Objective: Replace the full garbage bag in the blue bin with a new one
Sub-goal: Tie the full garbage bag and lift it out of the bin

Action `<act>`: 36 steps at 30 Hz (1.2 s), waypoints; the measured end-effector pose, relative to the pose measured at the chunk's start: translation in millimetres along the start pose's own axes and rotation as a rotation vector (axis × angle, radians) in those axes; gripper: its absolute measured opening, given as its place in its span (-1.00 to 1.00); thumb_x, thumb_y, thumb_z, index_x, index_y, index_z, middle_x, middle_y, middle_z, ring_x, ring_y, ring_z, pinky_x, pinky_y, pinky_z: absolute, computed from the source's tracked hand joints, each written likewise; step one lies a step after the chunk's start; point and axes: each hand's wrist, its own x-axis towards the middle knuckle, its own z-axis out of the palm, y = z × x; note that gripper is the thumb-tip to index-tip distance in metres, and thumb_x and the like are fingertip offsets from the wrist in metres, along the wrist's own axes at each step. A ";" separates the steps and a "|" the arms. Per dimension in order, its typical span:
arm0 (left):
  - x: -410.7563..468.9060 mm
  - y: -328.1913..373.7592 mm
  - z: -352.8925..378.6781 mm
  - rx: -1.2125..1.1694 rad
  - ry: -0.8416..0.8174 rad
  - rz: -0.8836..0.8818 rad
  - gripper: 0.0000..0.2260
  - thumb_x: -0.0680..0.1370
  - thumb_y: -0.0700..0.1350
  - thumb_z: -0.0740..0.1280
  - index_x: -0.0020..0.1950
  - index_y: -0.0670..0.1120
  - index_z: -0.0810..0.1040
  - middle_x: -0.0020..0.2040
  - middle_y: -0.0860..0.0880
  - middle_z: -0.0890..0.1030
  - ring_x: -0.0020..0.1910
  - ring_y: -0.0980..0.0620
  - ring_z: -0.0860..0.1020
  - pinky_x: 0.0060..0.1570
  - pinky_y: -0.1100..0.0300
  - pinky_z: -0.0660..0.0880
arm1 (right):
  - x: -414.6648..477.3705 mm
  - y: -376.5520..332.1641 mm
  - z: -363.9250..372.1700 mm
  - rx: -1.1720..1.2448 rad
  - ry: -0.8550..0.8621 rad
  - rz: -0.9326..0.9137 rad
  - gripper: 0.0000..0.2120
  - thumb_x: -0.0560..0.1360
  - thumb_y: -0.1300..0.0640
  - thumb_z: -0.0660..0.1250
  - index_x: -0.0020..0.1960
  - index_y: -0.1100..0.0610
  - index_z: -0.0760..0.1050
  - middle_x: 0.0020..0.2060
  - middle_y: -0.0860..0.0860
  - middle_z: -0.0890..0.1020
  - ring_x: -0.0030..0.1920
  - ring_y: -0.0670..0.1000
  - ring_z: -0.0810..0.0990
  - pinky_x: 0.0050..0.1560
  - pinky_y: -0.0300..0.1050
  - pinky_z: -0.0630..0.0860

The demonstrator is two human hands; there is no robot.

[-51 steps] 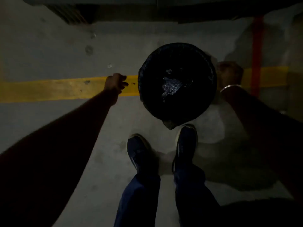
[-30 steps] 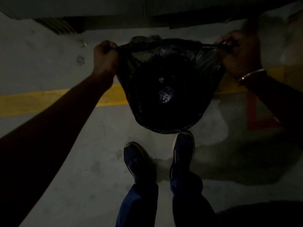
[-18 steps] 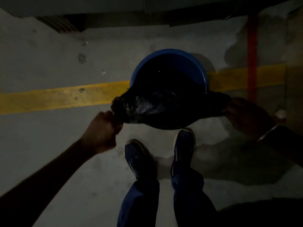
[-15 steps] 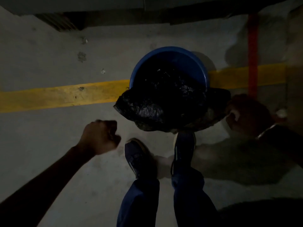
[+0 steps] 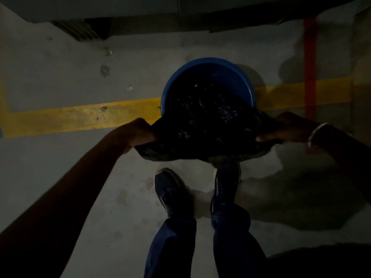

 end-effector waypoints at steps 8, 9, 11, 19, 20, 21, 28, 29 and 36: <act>-28.4 6.7 -16.4 -0.983 -0.196 -0.048 -0.72 0.60 -0.33 0.05 0.11 -0.14 0.52 -0.26 -0.03 0.51 -0.59 0.22 0.41 -0.61 0.48 0.31 | 5.7 10.5 -30.0 0.897 0.104 0.130 -0.60 0.05 0.19 0.66 -0.13 0.07 0.68 -0.28 0.04 0.71 -0.36 -0.07 0.70 -0.28 -0.25 0.61; -31.6 10.8 -14.9 -1.005 -0.167 -0.036 -0.72 0.59 -0.34 0.03 0.05 -0.16 0.52 -0.28 -0.04 0.48 -0.62 0.22 0.37 -0.63 0.48 0.26 | 1.1 13.5 -30.9 0.618 0.143 0.232 -0.69 0.28 0.21 0.58 0.01 0.12 0.65 -0.17 0.12 0.70 -0.23 0.03 0.73 -0.12 -0.15 0.62; -39.1 19.7 -9.7 -1.010 -0.125 0.017 -0.74 0.58 -0.34 0.03 -0.08 -0.19 0.50 -0.35 -0.03 0.45 -0.64 0.21 0.33 -0.65 0.45 0.22 | 2.4 5.2 -25.8 -0.102 0.480 0.195 -0.64 0.47 0.08 0.39 0.18 0.27 0.56 0.10 0.25 0.62 0.14 0.20 0.62 0.18 0.01 0.50; -58.4 41.4 -3.1 -0.889 0.062 0.162 -0.82 0.57 -0.27 0.16 -0.04 -0.19 0.56 -0.39 -0.02 0.51 -0.54 0.17 0.38 -0.54 0.36 0.29 | -20.6 -132.3 84.6 -0.512 0.471 -0.583 -0.27 0.34 -0.19 0.45 0.43 -0.05 0.29 0.24 0.09 0.55 0.27 0.14 0.48 0.19 0.02 0.45; -57.9 37.2 -9.3 -0.966 0.103 0.240 -0.84 0.55 -0.25 0.18 -0.03 -0.16 0.56 -0.38 -0.01 0.52 -0.48 0.15 0.39 -0.48 0.33 0.29 | -16.2 -136.3 82.0 -0.481 0.498 -0.601 -0.50 0.41 -0.07 0.44 0.30 -0.02 0.45 0.12 0.09 0.62 0.18 0.14 0.56 0.08 -0.06 0.50; -54.2 30.6 -16.8 -1.111 0.172 0.309 -0.83 0.51 -0.21 0.19 -0.01 -0.15 0.55 -0.34 0.00 0.52 -0.42 0.12 0.39 -0.41 0.28 0.29 | -14.3 -137.4 76.9 -0.386 0.492 -0.625 -0.68 0.45 0.01 0.42 0.18 0.01 0.55 0.03 0.08 0.67 0.09 0.12 0.62 -0.01 -0.14 0.51; -19.5 37.6 16.8 -0.651 0.195 0.390 -0.24 0.15 -0.29 0.45 0.38 -0.18 0.46 0.32 -0.18 0.52 0.14 -0.04 0.52 -0.16 0.16 0.60 | -8.6 -127.7 62.8 -0.139 0.270 -0.709 -0.84 0.51 0.18 0.38 0.07 0.17 0.62 0.01 0.02 0.68 0.08 0.01 0.64 0.09 -0.13 0.56; -18.7 47.4 22.4 -0.599 0.160 0.428 -0.23 0.08 -0.26 0.54 0.31 -0.18 0.53 0.26 -0.18 0.59 0.16 -0.06 0.58 -0.02 0.06 0.63 | -8.4 -129.0 63.5 -0.166 0.261 -0.731 -0.87 0.51 0.19 0.38 0.05 0.16 0.62 -0.01 0.00 0.67 0.07 0.01 0.64 0.09 -0.13 0.55; -19.5 83.5 21.2 -0.619 0.073 0.629 -0.79 0.51 -0.33 0.37 0.10 -0.14 0.64 -0.06 0.01 0.71 -0.05 0.06 0.68 0.05 0.15 0.58 | -15.5 -121.4 50.3 -0.172 0.372 -0.617 -0.64 0.40 -0.01 0.48 0.13 0.09 0.53 0.03 0.05 0.67 0.07 0.05 0.63 0.09 -0.07 0.59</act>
